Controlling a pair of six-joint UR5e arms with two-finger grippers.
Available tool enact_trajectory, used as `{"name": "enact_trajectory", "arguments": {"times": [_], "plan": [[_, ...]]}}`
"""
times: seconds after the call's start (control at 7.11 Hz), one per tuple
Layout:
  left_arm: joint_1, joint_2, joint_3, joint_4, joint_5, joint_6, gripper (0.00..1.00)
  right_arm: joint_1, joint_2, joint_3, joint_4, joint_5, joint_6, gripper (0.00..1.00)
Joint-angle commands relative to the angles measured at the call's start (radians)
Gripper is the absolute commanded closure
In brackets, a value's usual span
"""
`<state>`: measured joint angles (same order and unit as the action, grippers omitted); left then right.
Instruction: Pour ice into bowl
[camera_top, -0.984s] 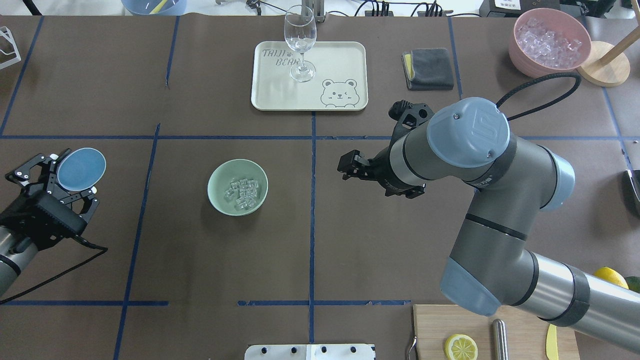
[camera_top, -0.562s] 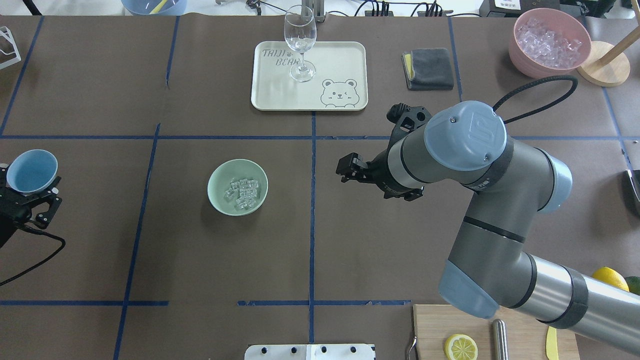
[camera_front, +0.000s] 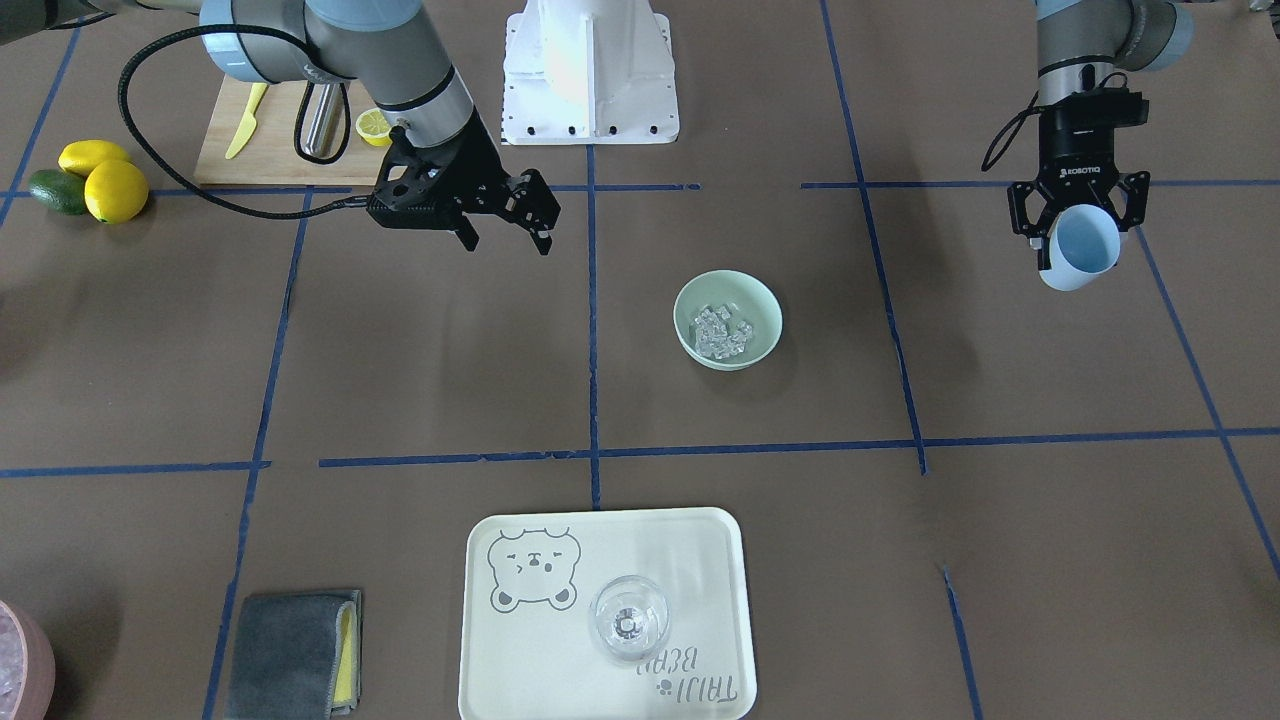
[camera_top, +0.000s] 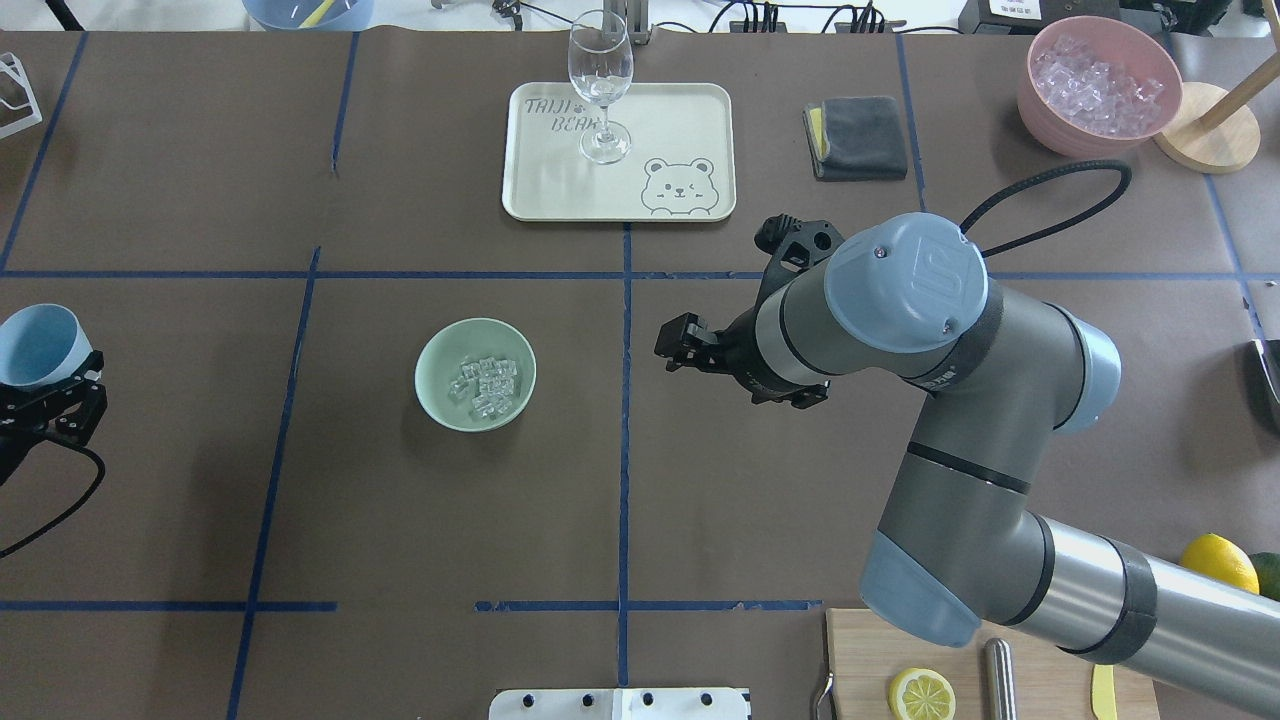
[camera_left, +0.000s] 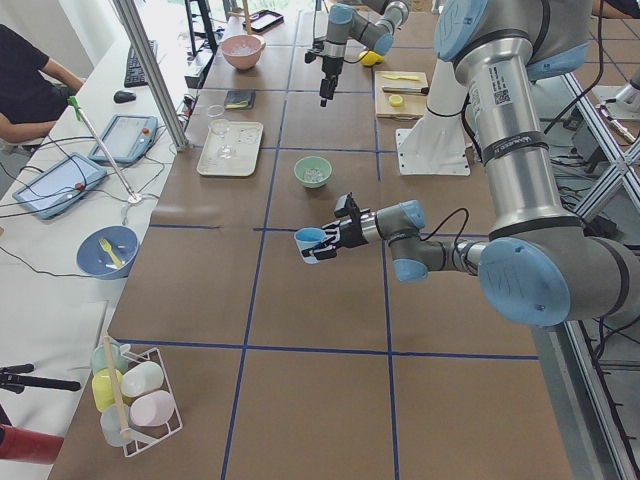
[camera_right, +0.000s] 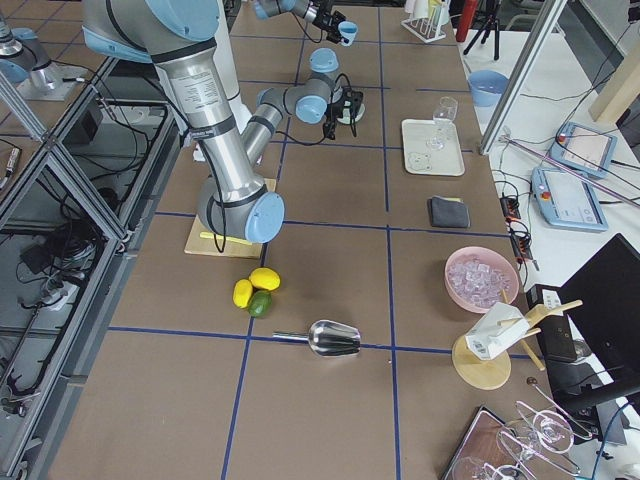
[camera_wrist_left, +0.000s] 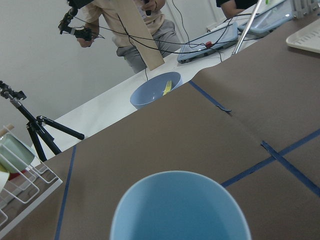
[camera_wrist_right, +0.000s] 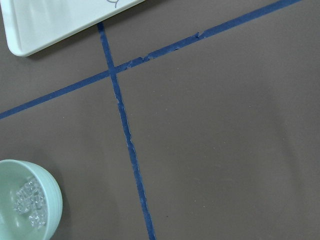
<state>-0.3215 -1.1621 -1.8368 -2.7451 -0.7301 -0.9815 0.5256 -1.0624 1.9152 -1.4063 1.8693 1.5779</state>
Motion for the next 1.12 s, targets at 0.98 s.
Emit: {"name": "enact_trajectory", "arguments": {"times": [0.98], "plan": [[0.01,-0.214,0.309,-0.01,0.118,-0.31,1.0,-0.053,0.206,-0.2,0.001,-0.091,0.053,0.0]]}}
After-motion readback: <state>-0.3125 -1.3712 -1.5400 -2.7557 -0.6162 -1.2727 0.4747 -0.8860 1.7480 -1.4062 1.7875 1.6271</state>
